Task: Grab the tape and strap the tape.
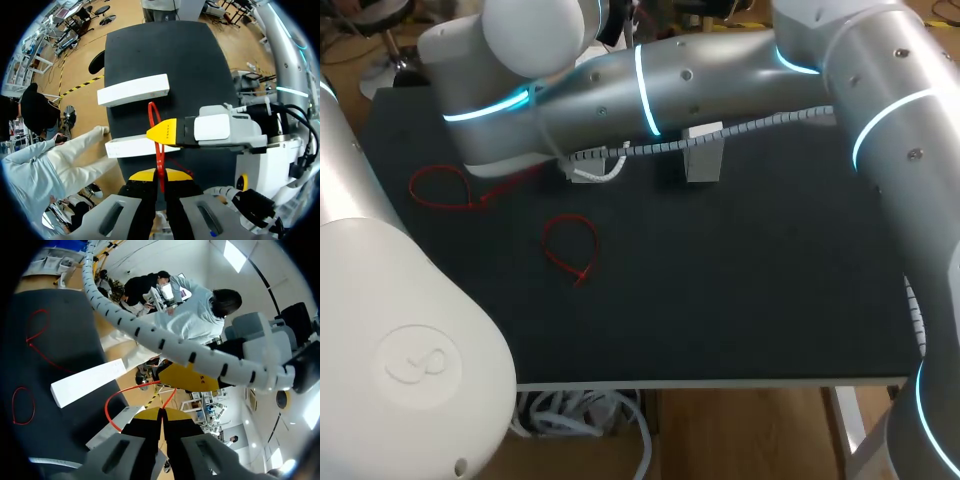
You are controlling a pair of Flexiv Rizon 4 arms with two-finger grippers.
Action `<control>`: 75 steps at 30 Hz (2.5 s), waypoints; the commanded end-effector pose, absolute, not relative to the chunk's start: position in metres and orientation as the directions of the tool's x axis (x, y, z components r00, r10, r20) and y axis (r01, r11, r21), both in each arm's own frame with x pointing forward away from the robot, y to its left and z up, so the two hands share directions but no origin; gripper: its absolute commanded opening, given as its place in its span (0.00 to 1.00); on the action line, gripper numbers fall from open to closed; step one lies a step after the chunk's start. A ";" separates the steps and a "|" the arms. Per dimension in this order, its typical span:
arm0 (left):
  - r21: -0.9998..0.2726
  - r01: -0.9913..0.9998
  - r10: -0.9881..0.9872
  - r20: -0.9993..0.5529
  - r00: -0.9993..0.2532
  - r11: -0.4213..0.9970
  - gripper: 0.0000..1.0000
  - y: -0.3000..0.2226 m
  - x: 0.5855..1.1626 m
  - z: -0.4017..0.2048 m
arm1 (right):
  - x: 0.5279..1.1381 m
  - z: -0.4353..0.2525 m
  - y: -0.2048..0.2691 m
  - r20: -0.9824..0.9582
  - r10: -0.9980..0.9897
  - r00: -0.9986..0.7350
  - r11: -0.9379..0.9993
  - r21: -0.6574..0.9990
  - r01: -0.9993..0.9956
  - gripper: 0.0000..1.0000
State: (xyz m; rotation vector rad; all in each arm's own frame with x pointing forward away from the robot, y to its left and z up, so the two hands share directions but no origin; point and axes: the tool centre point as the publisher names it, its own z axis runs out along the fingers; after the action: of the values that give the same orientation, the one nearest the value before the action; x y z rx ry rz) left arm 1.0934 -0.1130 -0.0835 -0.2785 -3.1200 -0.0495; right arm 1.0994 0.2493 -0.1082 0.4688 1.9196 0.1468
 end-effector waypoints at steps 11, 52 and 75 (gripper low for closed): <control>0.034 0.177 0.177 0.016 -0.984 0.984 0.00 -0.114 1.094 -0.082 | 1.101 -0.107 0.255 -0.856 0.389 -0.340 0.915 0.316 0.252 0.00; 0.034 0.177 0.177 0.016 -0.984 0.984 0.00 -0.114 1.094 -0.082 | 1.093 -0.096 0.261 -0.838 0.447 -0.312 0.889 0.378 0.259 0.00; 0.034 0.177 0.177 0.016 -0.984 0.984 0.00 -0.114 1.094 -0.082 | 1.090 -0.100 0.256 -0.815 0.451 -0.363 0.892 0.395 0.221 1.00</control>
State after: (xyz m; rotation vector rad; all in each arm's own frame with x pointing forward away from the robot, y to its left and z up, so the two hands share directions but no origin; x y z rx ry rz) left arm 1.0932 -0.1135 -0.0836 -0.2794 -3.1195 -0.0493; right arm 1.0939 0.2615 -0.1017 0.5017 1.9479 0.2516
